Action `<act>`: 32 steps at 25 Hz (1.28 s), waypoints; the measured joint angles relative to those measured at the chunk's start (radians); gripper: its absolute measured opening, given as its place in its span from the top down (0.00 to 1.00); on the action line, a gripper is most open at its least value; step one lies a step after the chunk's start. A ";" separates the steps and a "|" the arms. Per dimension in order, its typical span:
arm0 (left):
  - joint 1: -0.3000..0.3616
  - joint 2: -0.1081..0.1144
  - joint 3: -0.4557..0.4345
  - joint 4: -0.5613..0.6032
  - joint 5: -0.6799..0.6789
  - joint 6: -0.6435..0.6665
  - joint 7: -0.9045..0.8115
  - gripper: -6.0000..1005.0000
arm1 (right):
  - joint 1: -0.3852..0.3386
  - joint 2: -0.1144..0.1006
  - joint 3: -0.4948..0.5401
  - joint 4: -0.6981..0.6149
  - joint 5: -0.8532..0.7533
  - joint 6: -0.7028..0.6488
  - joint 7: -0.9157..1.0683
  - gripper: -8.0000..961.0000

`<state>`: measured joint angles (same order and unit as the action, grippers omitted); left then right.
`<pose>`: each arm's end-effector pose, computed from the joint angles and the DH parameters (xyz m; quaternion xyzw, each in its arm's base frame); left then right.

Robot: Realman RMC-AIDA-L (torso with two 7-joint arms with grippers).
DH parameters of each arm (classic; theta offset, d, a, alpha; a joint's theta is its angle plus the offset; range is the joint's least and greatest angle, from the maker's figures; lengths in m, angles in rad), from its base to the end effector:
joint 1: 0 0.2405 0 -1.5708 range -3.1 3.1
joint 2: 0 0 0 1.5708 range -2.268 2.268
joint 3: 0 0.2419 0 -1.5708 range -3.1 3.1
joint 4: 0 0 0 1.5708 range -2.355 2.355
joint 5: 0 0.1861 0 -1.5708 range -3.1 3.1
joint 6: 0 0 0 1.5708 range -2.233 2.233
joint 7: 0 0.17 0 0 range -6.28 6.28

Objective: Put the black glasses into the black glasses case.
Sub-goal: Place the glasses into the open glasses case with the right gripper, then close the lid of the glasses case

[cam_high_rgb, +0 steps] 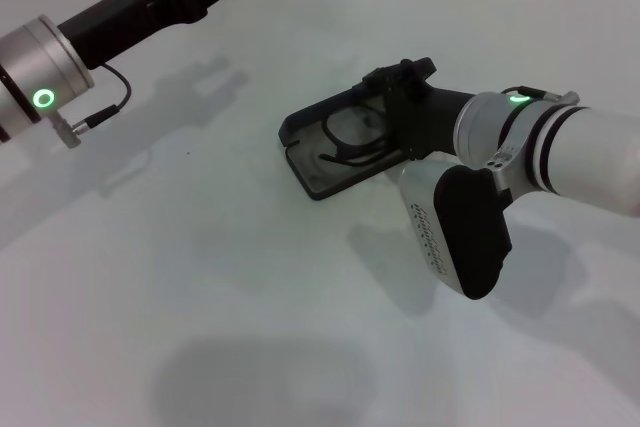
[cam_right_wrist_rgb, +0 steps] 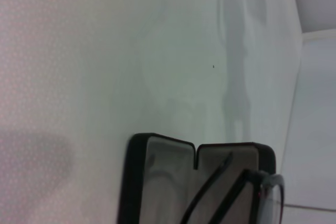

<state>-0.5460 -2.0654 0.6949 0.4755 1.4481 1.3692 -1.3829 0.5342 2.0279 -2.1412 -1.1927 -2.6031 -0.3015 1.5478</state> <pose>-0.2108 0.3657 0.0244 -0.8020 -0.3051 -0.4430 0.2599 0.1211 0.3564 -0.1095 -0.8097 -0.4735 -0.1494 0.3129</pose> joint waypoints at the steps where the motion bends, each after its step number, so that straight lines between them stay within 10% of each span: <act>1: 0.000 0.000 0.000 0.000 0.000 0.000 0.000 0.38 | -0.001 0.000 0.000 -0.001 0.000 0.002 0.000 0.75; 3: 0.000 0.001 0.000 0.000 0.000 0.000 0.001 0.38 | -0.002 0.000 0.000 -0.001 0.000 0.006 0.000 0.62; 32: -0.006 0.001 0.000 0.002 0.000 0.001 -0.003 0.37 | -0.021 0.000 -0.038 0.035 0.010 0.063 -0.082 0.59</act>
<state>-0.5524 -2.0642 0.6948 0.4771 1.4481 1.3703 -1.3861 0.5134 2.0279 -2.1791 -1.1573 -2.5935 -0.2383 1.4655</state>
